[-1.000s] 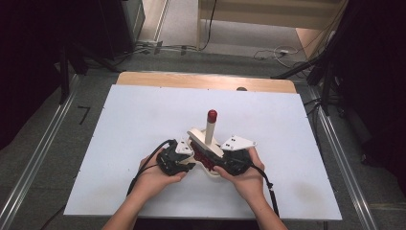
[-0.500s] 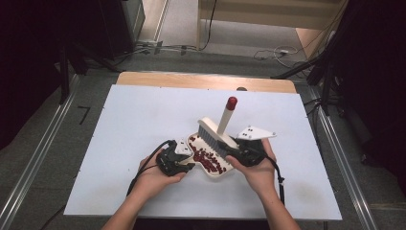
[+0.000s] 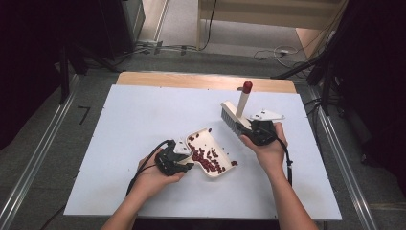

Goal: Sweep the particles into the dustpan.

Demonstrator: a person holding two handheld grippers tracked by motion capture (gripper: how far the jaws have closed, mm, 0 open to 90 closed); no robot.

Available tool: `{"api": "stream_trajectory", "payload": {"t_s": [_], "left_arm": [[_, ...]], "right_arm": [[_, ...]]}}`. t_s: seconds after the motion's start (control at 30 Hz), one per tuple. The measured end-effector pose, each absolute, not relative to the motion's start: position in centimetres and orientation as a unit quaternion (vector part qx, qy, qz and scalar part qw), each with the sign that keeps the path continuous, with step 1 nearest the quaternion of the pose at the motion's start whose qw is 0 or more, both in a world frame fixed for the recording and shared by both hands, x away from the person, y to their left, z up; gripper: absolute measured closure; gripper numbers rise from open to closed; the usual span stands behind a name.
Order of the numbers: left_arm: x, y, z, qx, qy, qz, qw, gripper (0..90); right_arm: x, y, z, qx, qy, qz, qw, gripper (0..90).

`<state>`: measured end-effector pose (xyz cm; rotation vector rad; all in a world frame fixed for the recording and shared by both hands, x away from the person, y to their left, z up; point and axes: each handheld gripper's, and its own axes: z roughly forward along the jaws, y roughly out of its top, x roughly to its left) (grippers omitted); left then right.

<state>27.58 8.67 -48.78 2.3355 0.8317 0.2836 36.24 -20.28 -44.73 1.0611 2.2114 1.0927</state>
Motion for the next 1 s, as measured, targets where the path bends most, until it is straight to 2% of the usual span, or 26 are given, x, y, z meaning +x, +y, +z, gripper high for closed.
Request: {"api": "stream_trajectory", "payload": {"t_s": [0.27, 0.57, 0.8, 1.0], "left_arm": [[27.6, 9.2, -48.8, 0.887, 0.319, 0.106, 0.317, 66.4], [27.6, 9.3, -48.8, 0.887, 0.319, 0.106, 0.317, 66.4], [27.6, 9.3, -49.0, 0.887, 0.317, 0.106, 0.318, 66.4], [27.5, 9.4, -49.0, 0.887, 0.316, 0.109, 0.318, 66.4]], "right_arm": [[35.5, -17.5, -46.6, 0.343, 0.829, 0.39, 0.209, 65.2], [33.3, -16.1, -45.9, 0.307, 0.846, 0.401, 0.168, 65.2], [32.1, -15.5, -45.3, 0.276, 0.86, 0.413, 0.118, 65.2], [31.8, -16.9, -44.3, 0.288, 0.841, 0.441, 0.123, 65.2]]}}
